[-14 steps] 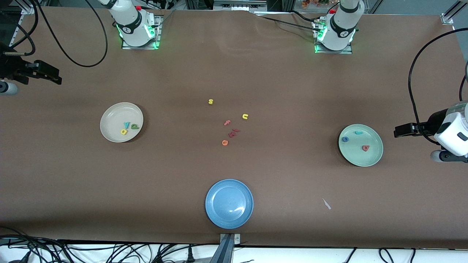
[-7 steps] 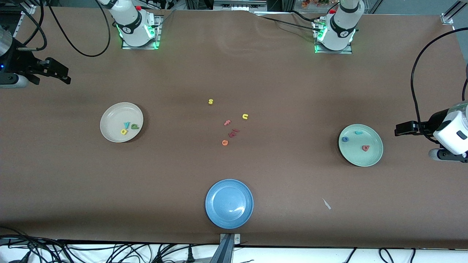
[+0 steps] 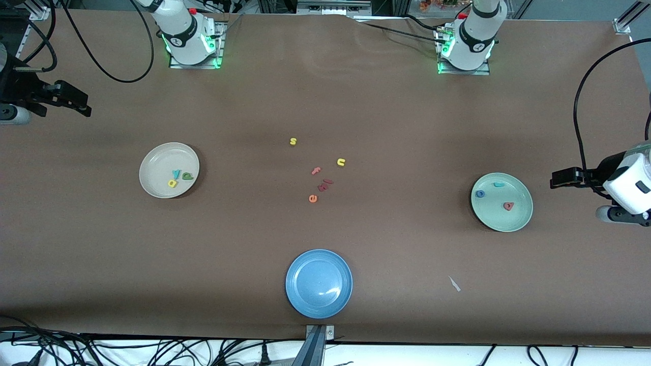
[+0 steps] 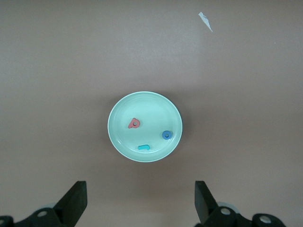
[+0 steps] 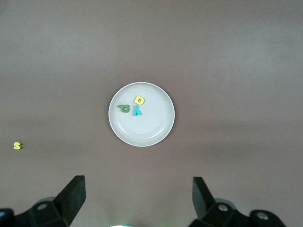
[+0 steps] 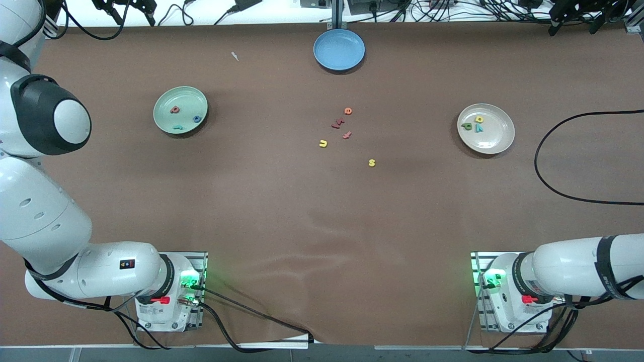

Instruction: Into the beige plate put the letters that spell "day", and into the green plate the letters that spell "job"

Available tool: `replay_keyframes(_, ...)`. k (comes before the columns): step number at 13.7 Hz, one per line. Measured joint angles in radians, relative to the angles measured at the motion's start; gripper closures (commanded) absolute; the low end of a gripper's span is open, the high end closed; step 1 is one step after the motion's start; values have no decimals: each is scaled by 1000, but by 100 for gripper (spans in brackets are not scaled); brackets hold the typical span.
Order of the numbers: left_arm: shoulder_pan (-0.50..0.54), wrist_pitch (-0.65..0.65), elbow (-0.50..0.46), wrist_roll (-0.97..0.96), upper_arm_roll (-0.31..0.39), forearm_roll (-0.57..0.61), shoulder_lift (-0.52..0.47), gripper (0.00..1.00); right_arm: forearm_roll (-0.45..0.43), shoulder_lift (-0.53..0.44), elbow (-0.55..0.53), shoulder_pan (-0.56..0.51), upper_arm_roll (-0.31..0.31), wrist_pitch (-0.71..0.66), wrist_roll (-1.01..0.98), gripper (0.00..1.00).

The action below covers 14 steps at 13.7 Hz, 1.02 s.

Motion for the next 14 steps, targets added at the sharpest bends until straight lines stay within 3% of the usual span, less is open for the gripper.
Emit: replay_keyframes(14,-24,0,-19,0,-2,0,1,0,0,7,2,-9,-11,2,0,0)
